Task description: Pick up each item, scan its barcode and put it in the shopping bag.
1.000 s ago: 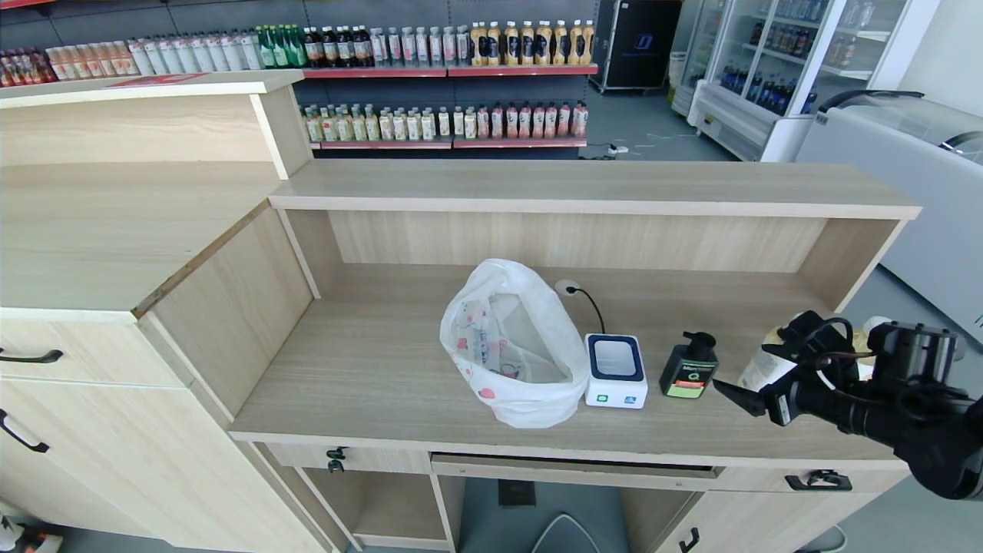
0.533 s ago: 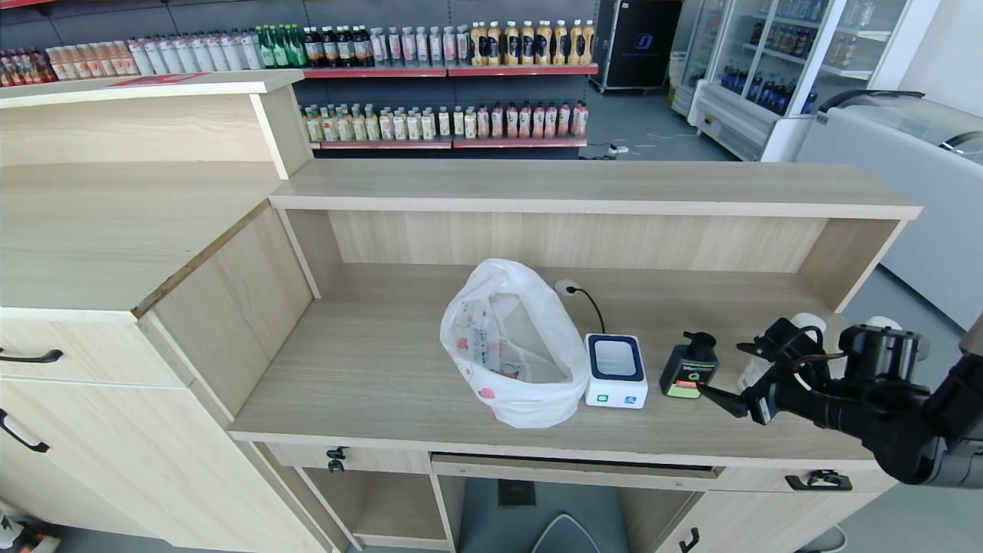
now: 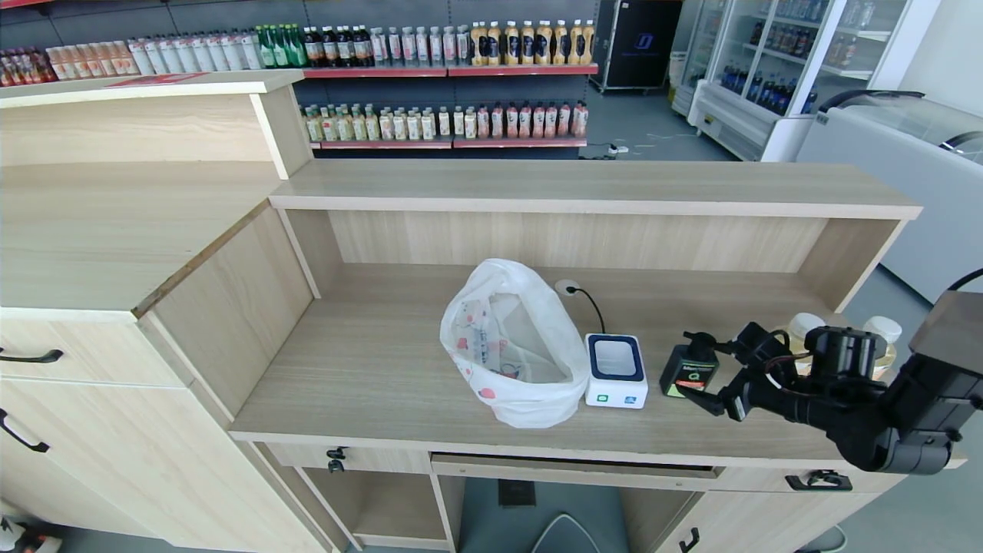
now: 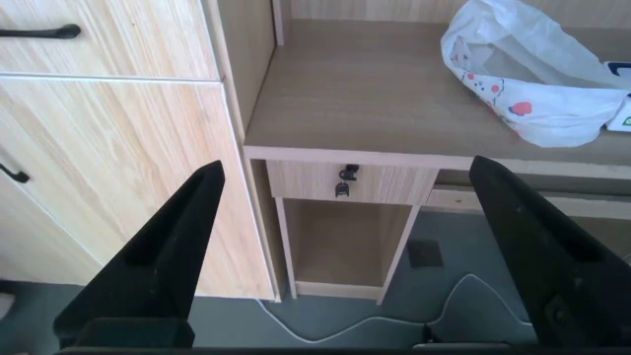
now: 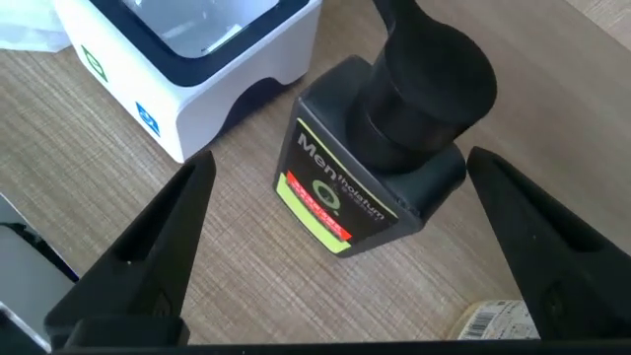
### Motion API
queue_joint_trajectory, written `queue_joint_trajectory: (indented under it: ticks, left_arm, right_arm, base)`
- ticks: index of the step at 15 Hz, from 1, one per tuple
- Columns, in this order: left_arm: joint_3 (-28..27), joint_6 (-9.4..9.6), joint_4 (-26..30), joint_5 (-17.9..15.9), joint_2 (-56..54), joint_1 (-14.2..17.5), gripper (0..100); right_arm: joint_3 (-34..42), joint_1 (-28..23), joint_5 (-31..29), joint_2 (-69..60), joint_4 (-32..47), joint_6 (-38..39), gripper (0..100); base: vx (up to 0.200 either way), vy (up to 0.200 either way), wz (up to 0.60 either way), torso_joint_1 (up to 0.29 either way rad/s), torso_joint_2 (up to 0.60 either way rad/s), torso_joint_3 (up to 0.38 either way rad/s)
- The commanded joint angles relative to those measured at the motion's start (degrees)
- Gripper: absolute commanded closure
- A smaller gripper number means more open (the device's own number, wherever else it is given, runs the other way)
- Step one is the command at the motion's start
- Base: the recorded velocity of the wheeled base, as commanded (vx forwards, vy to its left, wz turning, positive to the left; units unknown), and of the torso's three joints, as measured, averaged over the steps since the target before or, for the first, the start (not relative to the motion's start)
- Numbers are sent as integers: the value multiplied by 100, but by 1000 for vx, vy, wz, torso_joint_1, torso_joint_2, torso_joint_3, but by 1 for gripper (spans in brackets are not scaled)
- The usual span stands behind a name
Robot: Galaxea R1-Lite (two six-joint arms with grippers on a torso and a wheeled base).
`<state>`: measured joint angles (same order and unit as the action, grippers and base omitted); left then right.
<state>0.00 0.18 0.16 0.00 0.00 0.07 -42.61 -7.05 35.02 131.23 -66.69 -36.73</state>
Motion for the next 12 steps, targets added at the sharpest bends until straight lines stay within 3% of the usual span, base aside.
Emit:
queue_joint_trajectory:
  ticks: [1, 8, 12]
  left_arm:
    - [0, -1, 2, 0, 9, 1, 0]
    - [0, -1, 2, 0, 9, 1, 0]
    - [0, -1, -7, 0, 9, 1, 0]
  right_arm:
    - [-143, 63, 4, 175, -1, -1, 0]
    - [-978, 318, 171, 702, 60, 8, 0]
    - [-995, 415, 171, 834, 86, -1, 0]
  base:
    - [0, 0, 0, 0, 0, 0]
    - [0, 0, 0, 0, 0, 0]
    - [0, 0, 0, 0, 0, 0]
